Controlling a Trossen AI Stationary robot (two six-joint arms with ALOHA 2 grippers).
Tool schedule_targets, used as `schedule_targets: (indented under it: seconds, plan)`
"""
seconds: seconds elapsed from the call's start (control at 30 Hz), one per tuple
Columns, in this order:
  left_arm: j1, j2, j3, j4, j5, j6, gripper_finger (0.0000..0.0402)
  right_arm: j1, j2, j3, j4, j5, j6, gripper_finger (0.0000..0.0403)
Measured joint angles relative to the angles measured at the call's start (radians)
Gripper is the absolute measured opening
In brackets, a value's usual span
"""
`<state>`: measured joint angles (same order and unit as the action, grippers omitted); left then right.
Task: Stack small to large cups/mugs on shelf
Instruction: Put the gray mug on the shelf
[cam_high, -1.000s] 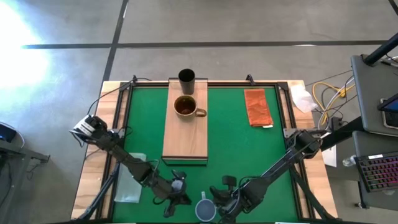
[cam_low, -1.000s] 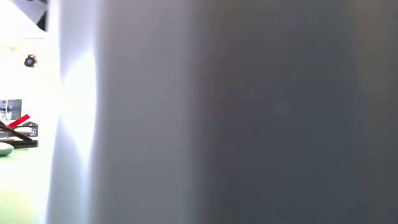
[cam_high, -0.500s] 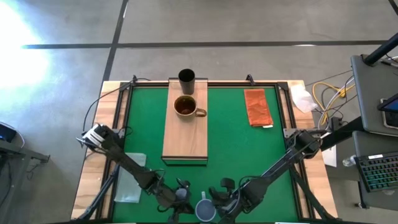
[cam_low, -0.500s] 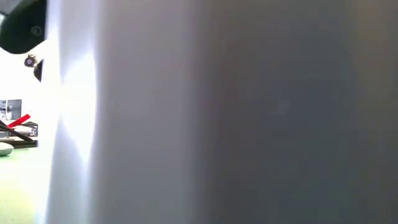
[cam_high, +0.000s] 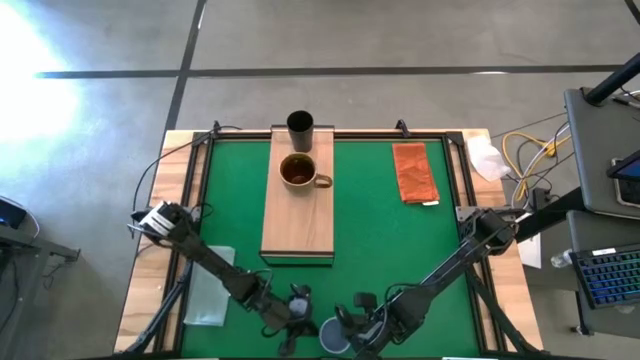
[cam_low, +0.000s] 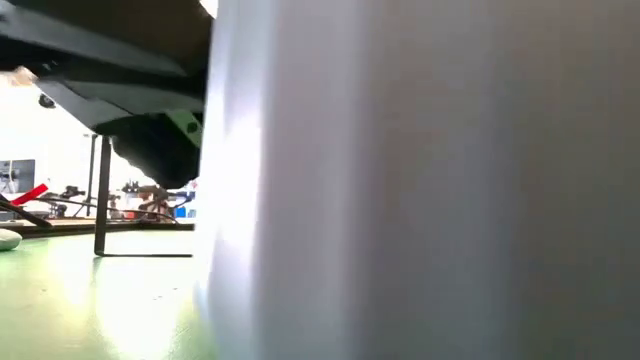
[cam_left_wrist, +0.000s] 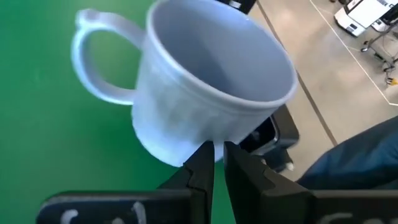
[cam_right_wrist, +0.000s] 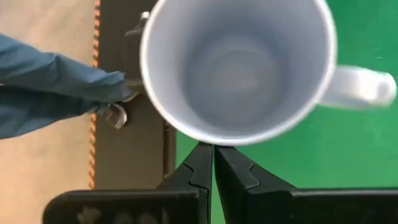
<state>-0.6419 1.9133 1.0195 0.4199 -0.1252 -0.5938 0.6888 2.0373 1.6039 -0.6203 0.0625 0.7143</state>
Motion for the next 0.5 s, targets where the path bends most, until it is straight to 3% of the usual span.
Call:
schedule_targets:
  seconds: [0.33, 0.5]
  plan:
    - [0.019, 0.000, -0.001, -0.029, -0.050, 0.024, 0.0022, -0.018, 0.000, 0.002, 0.106, -0.048, -0.024, 0.0009]
    - [0.020, -0.033, -0.001, -0.119, -0.066, 0.024, 0.0022, -0.023, 0.001, 0.002, 0.095, -0.062, -0.027, 0.0009]
